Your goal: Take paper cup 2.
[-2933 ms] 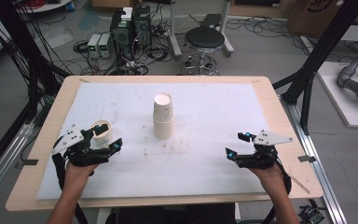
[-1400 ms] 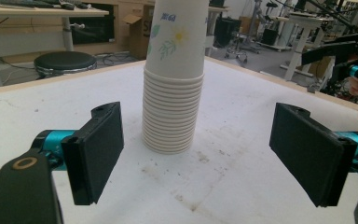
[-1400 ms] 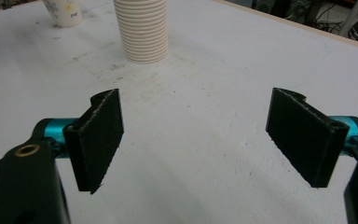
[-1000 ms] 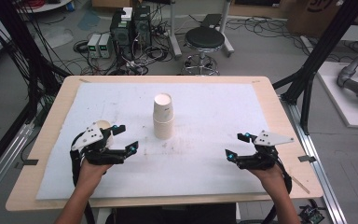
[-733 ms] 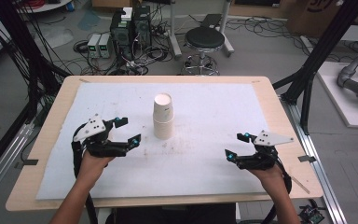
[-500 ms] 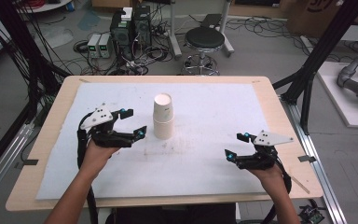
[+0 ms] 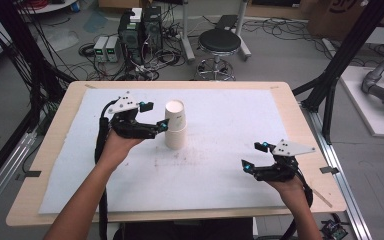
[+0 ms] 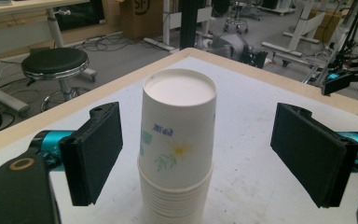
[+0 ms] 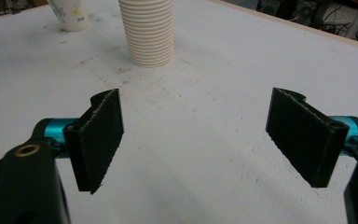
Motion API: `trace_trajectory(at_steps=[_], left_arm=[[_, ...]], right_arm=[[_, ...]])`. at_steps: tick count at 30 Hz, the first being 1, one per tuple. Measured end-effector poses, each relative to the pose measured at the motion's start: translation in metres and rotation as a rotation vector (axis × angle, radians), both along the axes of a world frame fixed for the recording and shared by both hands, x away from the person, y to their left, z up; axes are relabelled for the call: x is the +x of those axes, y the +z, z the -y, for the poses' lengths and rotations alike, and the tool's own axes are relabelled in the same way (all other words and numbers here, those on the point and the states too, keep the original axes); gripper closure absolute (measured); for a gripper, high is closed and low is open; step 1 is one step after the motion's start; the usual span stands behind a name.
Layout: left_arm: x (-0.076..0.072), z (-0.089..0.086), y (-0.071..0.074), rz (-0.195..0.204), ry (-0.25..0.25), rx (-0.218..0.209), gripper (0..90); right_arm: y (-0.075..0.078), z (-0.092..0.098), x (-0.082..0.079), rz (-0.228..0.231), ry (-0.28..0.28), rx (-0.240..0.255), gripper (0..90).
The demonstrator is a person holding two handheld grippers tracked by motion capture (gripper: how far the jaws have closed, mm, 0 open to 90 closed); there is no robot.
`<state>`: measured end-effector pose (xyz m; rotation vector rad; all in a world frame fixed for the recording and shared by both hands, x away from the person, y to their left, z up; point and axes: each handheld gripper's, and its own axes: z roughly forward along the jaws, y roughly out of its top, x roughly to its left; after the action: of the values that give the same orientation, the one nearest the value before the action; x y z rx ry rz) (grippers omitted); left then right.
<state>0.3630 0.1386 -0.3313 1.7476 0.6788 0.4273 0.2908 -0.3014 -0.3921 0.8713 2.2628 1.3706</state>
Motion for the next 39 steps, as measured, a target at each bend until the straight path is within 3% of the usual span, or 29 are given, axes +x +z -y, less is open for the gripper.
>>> trace_trajectory(at_steps=[7, 14, 23, 27, 34, 39], left_arm=[[0.02, 0.013, 0.006, -0.03, 0.002, 0.017, 16.7], [0.035, 0.026, 0.004, -0.07, 0.002, 0.041, 16.9], [0.045, 0.038, -0.006, -0.086, -0.004, 0.086, 16.9], [0.047, 0.041, -0.009, -0.089, -0.013, 0.086, 18.7], [0.05, 0.041, -0.012, -0.092, -0.028, 0.075, 32.7], [0.05, 0.04, -0.011, -0.081, -0.037, 0.069, 33.2]], right_arm=[[-0.001, 0.0, 0.0, 0.005, 0.003, -0.005, 19.3], [0.0, 0.001, 0.0, 0.0, -0.001, -0.001, 19.3], [0.0, 0.002, -0.001, 0.001, 0.0, 0.0, 19.3], [0.0, 0.002, -0.001, 0.001, 0.001, 0.002, 19.3], [0.0, 0.002, -0.001, -0.001, -0.002, 0.001, 19.3], [0.0, 0.003, -0.001, 0.002, -0.002, 0.001, 19.3]])
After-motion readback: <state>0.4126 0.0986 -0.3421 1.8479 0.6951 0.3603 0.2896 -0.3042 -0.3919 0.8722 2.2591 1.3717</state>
